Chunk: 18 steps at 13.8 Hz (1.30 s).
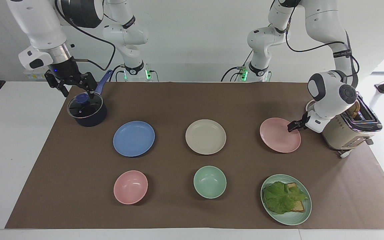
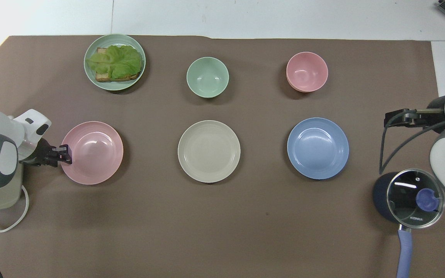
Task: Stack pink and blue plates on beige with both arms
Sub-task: 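Grasp the pink plate with the left gripper while the right gripper reaches the blue plate, then slide the pink plate onto the beige plate while the right gripper grips the blue plate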
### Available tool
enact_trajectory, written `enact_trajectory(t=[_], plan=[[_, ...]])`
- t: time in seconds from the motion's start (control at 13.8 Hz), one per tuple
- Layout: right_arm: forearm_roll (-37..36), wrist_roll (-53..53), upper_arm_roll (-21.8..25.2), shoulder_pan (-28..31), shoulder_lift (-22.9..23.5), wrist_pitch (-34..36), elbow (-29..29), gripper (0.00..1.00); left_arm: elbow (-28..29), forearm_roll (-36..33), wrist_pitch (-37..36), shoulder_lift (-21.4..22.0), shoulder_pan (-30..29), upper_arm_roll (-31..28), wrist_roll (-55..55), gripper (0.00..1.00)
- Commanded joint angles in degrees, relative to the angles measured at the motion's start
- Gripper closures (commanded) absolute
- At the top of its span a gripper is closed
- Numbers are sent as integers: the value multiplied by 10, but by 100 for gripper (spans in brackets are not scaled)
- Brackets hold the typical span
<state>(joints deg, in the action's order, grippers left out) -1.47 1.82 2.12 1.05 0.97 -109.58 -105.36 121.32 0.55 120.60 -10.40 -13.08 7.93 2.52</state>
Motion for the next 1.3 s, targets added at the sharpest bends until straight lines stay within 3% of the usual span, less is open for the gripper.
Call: enact_trajectory(t=[0.0,0.22,0.51,0.8,1.23], plan=[[8,-7,0,-2,24,-41,-22,0,16,7,-16,20,-2,1,5,100],[12,-7,-1,-3,36,-49,-34,0,-9,7,-64,29,-3,2,5,100],[17,-7,-1,-4,44,-93,-64,0,-114,13,-214,34,35,8,41,100],[17,-8,-1,-4,64,-159,-112,0,-113,54,-192,35,165,9,221,100],[19,-19,-7,-6,108,-208,-127,0,-82,111,-51,26,284,9,315,100]])
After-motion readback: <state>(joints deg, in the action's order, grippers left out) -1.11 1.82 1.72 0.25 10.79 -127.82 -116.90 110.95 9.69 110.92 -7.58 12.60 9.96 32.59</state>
